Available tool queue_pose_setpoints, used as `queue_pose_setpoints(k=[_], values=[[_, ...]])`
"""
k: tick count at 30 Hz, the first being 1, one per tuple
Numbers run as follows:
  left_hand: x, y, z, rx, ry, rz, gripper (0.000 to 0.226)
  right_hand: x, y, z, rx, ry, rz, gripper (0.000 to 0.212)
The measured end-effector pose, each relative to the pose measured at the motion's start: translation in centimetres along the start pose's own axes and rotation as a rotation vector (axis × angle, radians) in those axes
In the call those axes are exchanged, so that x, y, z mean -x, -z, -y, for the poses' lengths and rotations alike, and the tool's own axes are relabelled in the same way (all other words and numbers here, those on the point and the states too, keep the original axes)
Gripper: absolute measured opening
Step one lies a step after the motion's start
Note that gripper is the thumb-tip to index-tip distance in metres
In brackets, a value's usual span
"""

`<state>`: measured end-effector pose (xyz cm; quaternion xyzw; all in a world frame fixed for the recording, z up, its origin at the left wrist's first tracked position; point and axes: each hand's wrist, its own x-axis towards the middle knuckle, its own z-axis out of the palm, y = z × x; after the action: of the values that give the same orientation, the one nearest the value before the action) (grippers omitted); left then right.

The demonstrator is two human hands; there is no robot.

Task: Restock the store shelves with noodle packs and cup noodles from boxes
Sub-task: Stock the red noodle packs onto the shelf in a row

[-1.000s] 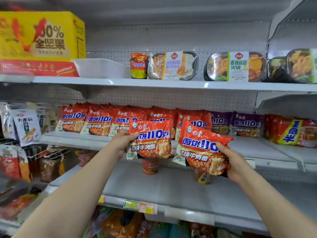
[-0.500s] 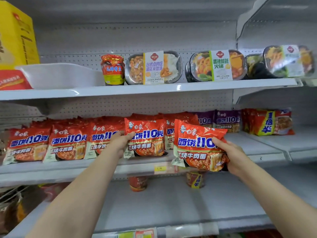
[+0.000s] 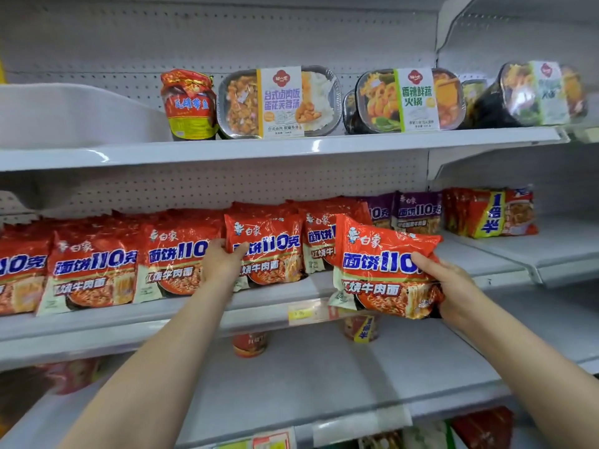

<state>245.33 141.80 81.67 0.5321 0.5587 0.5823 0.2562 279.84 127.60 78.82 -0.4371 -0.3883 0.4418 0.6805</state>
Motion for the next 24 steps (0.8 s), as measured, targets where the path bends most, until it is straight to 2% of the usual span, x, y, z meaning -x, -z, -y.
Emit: queue_pose_setpoints(k=[4,7,10,13,15,17,19,21,24], values=[[0.2,0.0,0.3,-0.226,-0.129,-0.071,0.053,-0.1,0.4,-0.5,-0.017,-0.008,-0.001,0.044],[0.0,0.0,0.8,-0.391,-0.200,-0.147,0.047,-0.2,0.7,-0.4,-0.024,-0.012,0.006,0.044],[-0.1,-0.5,0.7,-0.370,-0.154,-0.172,0.046,-0.7,1.1,-0.1,0.000,-0.017,0.021,0.049],[0.6,-1.4,0.5,-0.312,-0.094,-0.223,0.060,-1.4,1.3,0.4,0.015,-0.016,0.031,0.066],[1.6,-2.1,0.3,-0.340,-0.145,-0.300,0.066,-2.0,1.5,0.7,0.009,-0.017,0.039,0.063],[3.0,-3.2,0.3,-0.395,-0.228,-0.267,0.062,-2.5,1.5,1.0,-0.002,-0.024,0.047,0.055],[4.1,-4.7,0.5,-0.501,-0.267,-0.154,0.054,-2.9,1.5,1.2,-0.005,-0.026,0.062,0.052],[4.8,-6.0,0.8,-0.612,-0.258,-0.091,0.053,-3.1,1.4,1.4,-0.006,-0.029,0.086,0.051],[4.9,-6.3,0.7,-0.657,-0.226,-0.084,0.059,-3.2,1.2,1.3,-0.003,-0.043,0.112,0.052]])
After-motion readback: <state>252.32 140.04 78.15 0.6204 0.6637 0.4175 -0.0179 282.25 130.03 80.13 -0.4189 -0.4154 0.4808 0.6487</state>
